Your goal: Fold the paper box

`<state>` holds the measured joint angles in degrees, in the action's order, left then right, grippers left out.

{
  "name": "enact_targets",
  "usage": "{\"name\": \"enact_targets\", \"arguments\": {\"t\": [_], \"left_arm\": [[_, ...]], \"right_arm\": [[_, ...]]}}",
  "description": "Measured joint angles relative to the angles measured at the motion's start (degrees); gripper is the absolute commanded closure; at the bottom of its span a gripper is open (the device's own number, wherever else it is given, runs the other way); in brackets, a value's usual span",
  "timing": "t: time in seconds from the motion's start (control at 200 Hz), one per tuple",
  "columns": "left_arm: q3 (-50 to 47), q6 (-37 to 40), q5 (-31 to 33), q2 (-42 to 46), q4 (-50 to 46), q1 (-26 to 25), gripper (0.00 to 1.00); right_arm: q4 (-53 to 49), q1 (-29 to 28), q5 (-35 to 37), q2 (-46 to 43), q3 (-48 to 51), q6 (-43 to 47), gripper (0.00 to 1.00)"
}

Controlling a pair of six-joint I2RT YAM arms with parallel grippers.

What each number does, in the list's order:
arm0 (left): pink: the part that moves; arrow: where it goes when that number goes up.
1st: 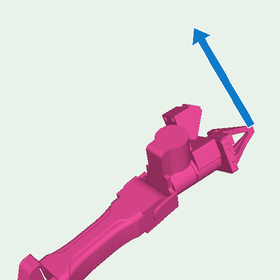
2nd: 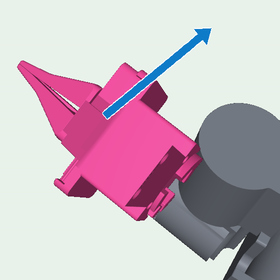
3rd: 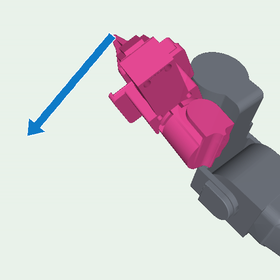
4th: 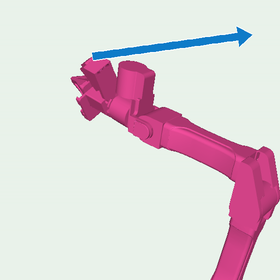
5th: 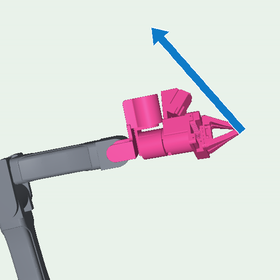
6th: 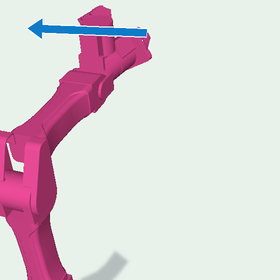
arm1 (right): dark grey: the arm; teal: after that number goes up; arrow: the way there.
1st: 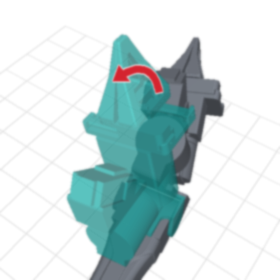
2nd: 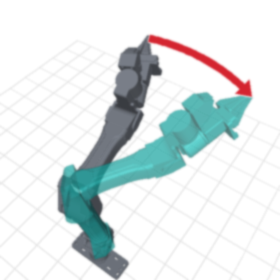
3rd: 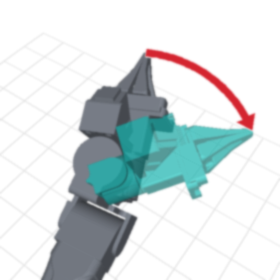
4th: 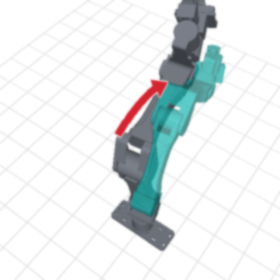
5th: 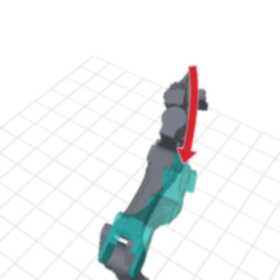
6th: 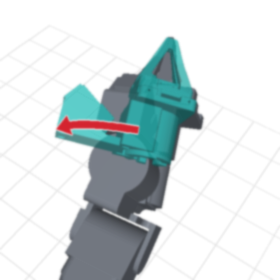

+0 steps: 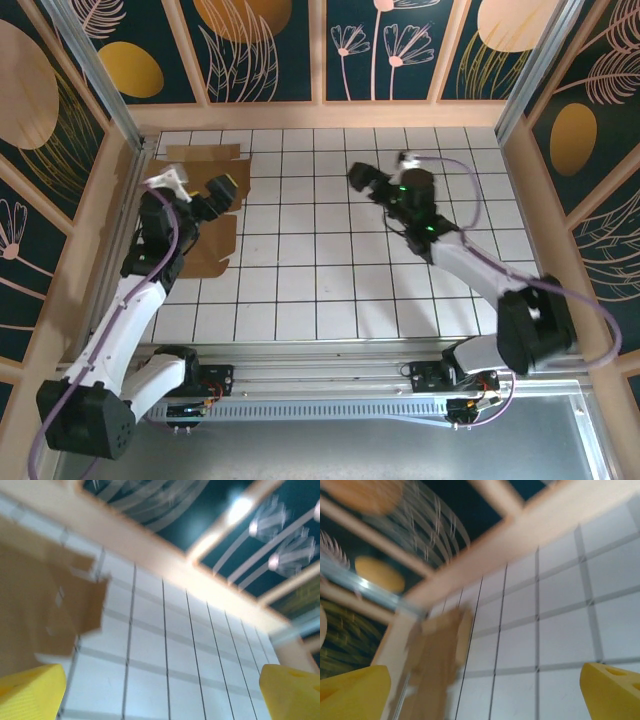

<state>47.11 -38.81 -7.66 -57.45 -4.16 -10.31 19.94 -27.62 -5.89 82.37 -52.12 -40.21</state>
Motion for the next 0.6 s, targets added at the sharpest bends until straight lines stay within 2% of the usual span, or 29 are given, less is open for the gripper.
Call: {"name": "enact_targets", "arguments": {"t": [0.13, 0.28, 0.42, 0.46, 0.601], "left_arm": [[5.66, -0.68, -1.75, -1.79, -16.04, -3.5, 0.01], [10.86, 0.46, 3.93, -1.44, -31.34, -3.63, 0.01], [11.13, 1.05, 8.22, 0.39, -37.57, -3.63, 0.01], [10.93, 1.05, 8.79, 0.83, -38.18, -3.63, 0.01], [9.79, 1.03, 11.37, 1.92, -38.82, -3.63, 0.01]], "right_arm": [[-4.94, -5.7, -4.72, 15.17, -12.2, -1.79, 0.02], [-7.43, -10.12, -8.87, 30.69, -26.51, -3.89, 0.04], [-10.38, -13.22, -10.71, 42.47, -39.36, -5.31, 0.14], [-11.45, -14.12, -10.69, 45.22, -42.47, -5.53, 0.19], [-16.35, -17.68, -9.86, 52.52, -51.54, -5.35, 0.29]]}}
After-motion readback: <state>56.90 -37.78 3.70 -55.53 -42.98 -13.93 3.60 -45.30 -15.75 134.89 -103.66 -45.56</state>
